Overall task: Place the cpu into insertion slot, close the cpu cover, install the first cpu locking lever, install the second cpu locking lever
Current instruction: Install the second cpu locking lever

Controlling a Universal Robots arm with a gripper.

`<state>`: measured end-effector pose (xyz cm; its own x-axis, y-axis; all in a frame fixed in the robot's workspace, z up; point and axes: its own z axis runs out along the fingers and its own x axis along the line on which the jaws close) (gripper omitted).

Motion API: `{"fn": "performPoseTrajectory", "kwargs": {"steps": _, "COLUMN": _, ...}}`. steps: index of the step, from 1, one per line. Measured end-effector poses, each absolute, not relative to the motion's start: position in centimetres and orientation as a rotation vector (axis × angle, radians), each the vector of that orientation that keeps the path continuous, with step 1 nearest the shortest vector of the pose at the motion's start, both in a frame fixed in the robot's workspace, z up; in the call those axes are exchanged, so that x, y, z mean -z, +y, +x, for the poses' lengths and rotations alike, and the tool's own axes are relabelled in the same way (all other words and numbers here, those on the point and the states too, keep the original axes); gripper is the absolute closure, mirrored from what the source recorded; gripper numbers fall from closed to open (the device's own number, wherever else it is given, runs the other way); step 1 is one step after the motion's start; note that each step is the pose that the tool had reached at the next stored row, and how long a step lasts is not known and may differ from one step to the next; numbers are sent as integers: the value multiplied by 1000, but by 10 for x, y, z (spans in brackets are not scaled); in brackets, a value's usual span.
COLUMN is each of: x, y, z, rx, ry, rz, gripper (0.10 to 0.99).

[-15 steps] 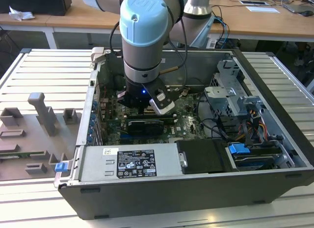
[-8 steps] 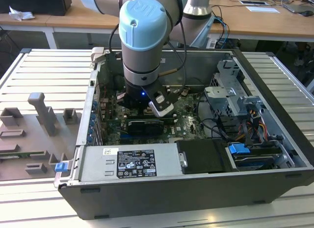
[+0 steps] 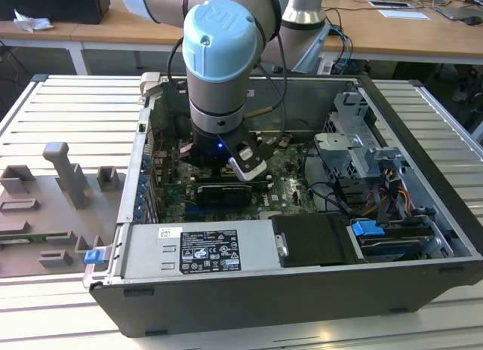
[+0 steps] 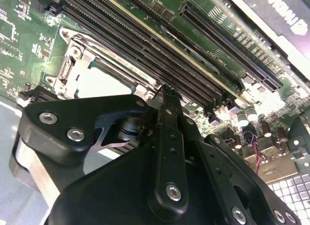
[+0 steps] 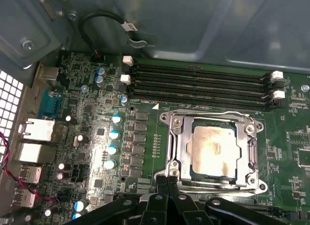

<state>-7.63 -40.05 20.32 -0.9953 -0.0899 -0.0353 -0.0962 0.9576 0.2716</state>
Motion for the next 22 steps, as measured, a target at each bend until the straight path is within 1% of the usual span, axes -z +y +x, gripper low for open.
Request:
{"fn": "performPoseTrajectory", "kwargs": {"steps": 13, "x": -194, "y": -401, "z": -82, "rx": -466, "ry": 3071, "rz": -156, "gripper": 980}}
{"fn": "performPoseTrajectory", "kwargs": {"steps": 18, "x": -201, "y": -401, "z": -82, "rx": -466, "ry": 3071, "rz": -156, "gripper": 980}}
{"fn": "performPoseTrajectory", "kwargs": {"steps": 22, "x": -213, "y": -401, "z": -82, "rx": -467, "ry": 3067, "rz": -157, "gripper": 980}}
